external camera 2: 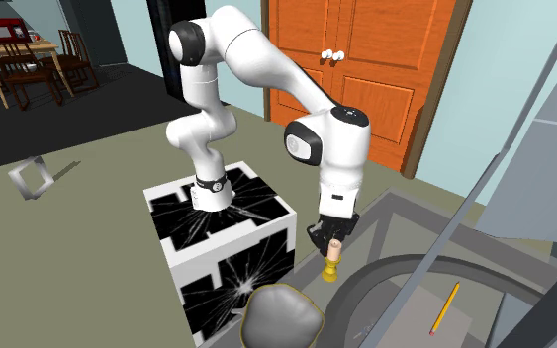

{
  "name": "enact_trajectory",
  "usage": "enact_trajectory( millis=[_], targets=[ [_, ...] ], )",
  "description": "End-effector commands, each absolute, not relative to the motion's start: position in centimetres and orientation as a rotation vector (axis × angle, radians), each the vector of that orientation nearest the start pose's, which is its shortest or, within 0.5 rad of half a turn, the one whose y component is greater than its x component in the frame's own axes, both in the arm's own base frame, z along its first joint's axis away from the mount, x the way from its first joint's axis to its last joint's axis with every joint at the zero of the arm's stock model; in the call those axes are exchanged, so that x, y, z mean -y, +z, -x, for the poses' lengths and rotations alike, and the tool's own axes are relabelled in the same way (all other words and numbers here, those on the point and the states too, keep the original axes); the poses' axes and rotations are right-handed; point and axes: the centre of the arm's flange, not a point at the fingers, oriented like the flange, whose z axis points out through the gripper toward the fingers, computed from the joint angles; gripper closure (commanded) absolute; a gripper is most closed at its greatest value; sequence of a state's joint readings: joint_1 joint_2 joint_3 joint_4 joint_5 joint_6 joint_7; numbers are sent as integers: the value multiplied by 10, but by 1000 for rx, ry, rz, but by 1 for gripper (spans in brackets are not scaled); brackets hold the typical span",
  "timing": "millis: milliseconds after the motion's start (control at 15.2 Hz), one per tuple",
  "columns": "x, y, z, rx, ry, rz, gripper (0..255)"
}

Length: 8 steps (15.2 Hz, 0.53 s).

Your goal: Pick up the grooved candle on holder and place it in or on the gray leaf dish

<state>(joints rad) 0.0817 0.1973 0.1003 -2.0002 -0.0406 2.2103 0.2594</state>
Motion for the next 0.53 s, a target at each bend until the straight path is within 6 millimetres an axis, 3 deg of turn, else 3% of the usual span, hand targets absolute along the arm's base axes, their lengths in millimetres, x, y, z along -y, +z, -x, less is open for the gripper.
enact_trajectory(
  millis=[0,462],
  targets=[
    [-104,368,-582,-87,-25,3150,255],
    [-104,405,-582,-87,-25,3150,255]
  ],
)
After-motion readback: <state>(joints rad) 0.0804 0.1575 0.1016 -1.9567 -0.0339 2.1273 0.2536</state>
